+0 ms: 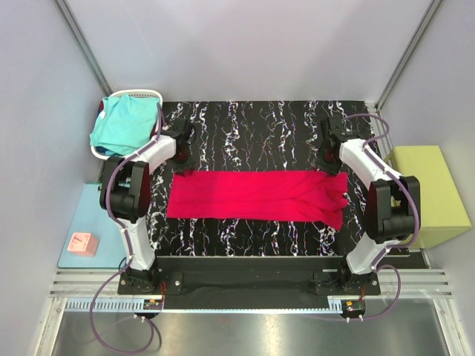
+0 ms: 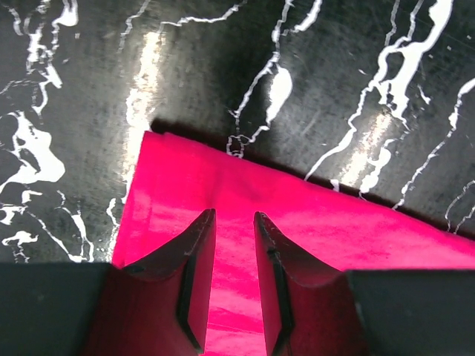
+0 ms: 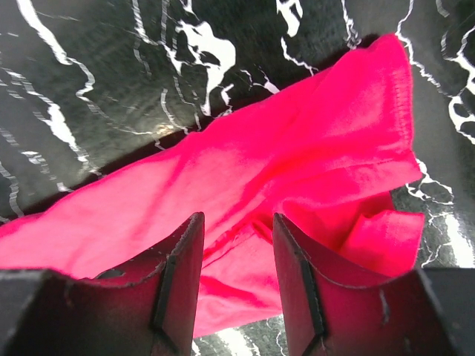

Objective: Fold and stack the t-shirts
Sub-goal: Fold the other side of the tshirt into a rectangle

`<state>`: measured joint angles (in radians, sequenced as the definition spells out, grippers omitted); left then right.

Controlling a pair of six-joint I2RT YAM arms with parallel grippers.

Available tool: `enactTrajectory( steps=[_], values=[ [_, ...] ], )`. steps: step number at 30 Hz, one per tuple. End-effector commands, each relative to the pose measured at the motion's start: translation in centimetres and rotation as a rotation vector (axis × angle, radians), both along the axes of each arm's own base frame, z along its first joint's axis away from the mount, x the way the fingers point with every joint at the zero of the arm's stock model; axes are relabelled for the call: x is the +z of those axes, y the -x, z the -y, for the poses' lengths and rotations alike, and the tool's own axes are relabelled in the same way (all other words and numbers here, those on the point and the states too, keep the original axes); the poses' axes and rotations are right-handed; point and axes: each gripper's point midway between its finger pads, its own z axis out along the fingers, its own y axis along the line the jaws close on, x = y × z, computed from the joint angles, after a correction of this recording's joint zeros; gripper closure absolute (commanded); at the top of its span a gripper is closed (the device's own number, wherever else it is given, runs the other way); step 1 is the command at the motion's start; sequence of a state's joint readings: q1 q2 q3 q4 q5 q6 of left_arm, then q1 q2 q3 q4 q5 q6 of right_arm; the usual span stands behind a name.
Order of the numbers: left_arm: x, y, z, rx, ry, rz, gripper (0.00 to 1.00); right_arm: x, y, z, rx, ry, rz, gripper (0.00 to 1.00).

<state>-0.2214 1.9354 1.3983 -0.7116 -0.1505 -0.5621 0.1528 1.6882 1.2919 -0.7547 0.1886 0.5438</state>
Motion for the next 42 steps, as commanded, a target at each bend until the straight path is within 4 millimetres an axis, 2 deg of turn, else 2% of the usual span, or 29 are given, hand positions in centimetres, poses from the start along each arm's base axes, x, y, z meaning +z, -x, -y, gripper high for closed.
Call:
enactTrajectory(
  steps=[1,7,13,17,21,27,29,30,31,32,33,34,35,37,41,42],
  values=[
    [0.3,-1.1,0.9,-0.036,0.03,0.025,0.69,-1.0,-0.1,-0.8,0.018,-0.021,-0.049,0.51],
    [-0.3,-1.2,0.6,-0.035,0.009,0.01,0.69,-2.7,0.6,-1.6,0.008,-0.065,-0.1,0.52],
    [-1.3,-2.2,0.0,-0.022,-0.033,-0.023,0.69,-1.6,1.4,-2.1,0.018,-0.1,-0.068,0.53],
    [-0.7,-3.4,0.2,-0.005,-0.018,-0.006,0.69,-1.7,2.3,-2.1,0.026,-0.1,-0.069,0.53],
    [0.8,-5.2,0.5,-0.002,-0.015,0.035,0.69,-2.0,3.0,-1.8,0.029,-0.086,-0.08,0.53],
    [0.5,-6.1,0.0,0.0,-0.037,0.018,0.69,-2.5,3.7,-1.5,0.026,-0.075,-0.091,0.53],
    [1.5,-5.9,0.2,0.011,-0.025,0.037,0.69,-2.4,3.8,-1.2,0.02,-0.061,-0.088,0.53],
    [1.3,-5.2,0.3,0.009,-0.025,0.034,0.69,-2.4,3.9,-1.2,0.019,-0.057,-0.084,0.53],
    [2.7,-5.0,0.7,0.011,-0.014,0.072,0.69,-2.3,4.0,-1.1,0.017,-0.054,-0.081,0.53],
    [2.0,-3.7,0.7,0.007,-0.016,0.052,0.69,-2.2,4.1,-1.1,0.019,-0.052,-0.079,0.53],
    [2.5,-3.5,1.0,0.004,-0.005,0.077,0.68,-2.1,4.2,-1.1,0.018,-0.046,-0.075,0.53],
    [3.7,-3.1,1.6,-0.001,0.008,0.109,0.68,-2.4,4.6,-0.9,0.016,-0.028,-0.079,0.53],
    [2.9,-1.8,1.9,-0.013,0.013,0.088,0.68,-2.6,4.8,-0.7,0.01,-0.022,-0.08,0.53],
    [3.3,-1.3,3.0,-0.039,0.027,0.114,0.68,-2.9,5.3,-0.3,-0.011,-0.007,-0.082,0.53],
    [1.4,0.1,4.5,-0.082,0.051,0.059,0.69,-4.0,5.7,-0.7,-0.007,-0.017,-0.129,0.53],
    [0.8,0.3,4.6,-0.084,0.055,0.043,0.69,-4.5,6.5,-0.6,-0.006,-0.001,-0.172,0.54]
  ],
)
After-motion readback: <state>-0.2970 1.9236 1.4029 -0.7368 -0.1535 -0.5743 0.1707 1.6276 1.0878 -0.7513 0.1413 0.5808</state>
